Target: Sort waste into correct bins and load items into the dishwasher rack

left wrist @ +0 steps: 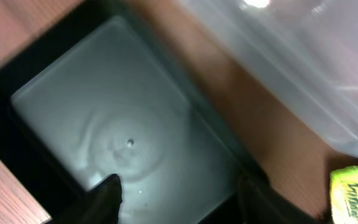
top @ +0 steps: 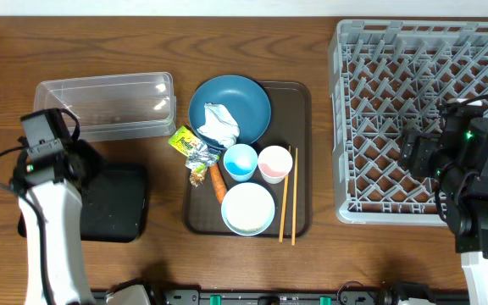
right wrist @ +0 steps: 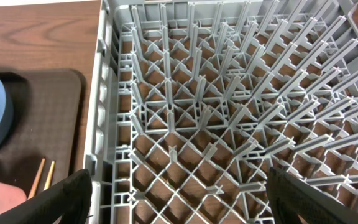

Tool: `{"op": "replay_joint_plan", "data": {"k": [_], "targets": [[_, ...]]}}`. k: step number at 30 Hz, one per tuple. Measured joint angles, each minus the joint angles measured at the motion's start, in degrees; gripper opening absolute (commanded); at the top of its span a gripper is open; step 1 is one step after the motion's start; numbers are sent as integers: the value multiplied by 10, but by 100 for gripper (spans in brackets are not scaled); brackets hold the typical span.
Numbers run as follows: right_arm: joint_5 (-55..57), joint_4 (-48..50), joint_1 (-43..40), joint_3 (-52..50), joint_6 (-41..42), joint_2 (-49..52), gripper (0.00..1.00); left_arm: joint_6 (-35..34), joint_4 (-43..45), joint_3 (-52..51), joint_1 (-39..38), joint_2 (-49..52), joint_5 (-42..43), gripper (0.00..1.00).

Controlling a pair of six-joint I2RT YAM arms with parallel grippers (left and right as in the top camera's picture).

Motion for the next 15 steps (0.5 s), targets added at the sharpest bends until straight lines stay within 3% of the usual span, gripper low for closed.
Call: {"op": "replay_joint_plan", "data": {"k": [3,15], "targets": [[0,0,0,0,0,0,87,-28,2,0,18,47,3,40],[0,-1,0,0,0,0,88,-116,50,0,41,162,7,14]]}}
